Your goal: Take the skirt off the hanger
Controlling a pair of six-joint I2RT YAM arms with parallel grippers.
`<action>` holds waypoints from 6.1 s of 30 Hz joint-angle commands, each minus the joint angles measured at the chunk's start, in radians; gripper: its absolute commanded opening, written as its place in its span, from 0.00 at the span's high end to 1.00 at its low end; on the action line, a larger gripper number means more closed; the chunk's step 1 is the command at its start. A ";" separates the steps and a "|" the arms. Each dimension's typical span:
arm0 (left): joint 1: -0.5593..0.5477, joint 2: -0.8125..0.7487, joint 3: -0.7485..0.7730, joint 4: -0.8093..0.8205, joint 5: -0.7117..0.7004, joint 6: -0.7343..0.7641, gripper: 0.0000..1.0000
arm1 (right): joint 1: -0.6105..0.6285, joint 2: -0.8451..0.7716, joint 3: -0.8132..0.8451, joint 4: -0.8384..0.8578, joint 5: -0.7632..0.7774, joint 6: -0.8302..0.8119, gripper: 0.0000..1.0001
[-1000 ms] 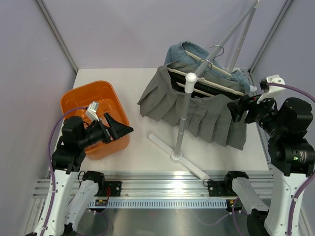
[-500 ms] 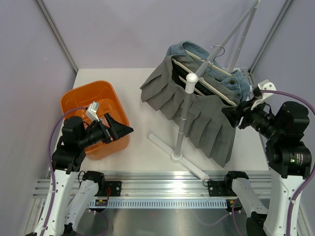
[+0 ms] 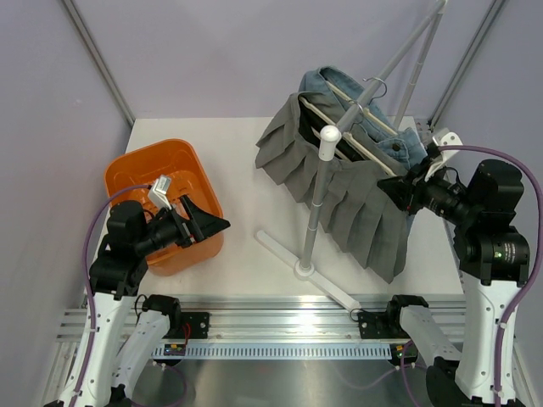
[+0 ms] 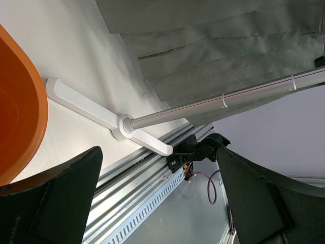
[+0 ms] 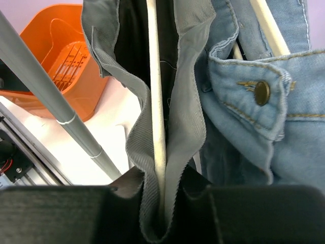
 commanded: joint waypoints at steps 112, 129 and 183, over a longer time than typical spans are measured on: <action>-0.340 0.482 0.212 1.048 -0.156 -0.997 0.16 | 0.238 -0.024 -0.228 0.384 0.082 0.186 1.00; -0.499 0.550 0.292 0.741 -0.493 -0.861 0.29 | 0.294 -0.013 -0.257 0.496 0.074 0.177 1.00; -0.663 0.686 0.473 0.521 -0.826 -0.827 1.00 | 0.337 -0.029 -0.226 0.325 0.047 0.105 0.61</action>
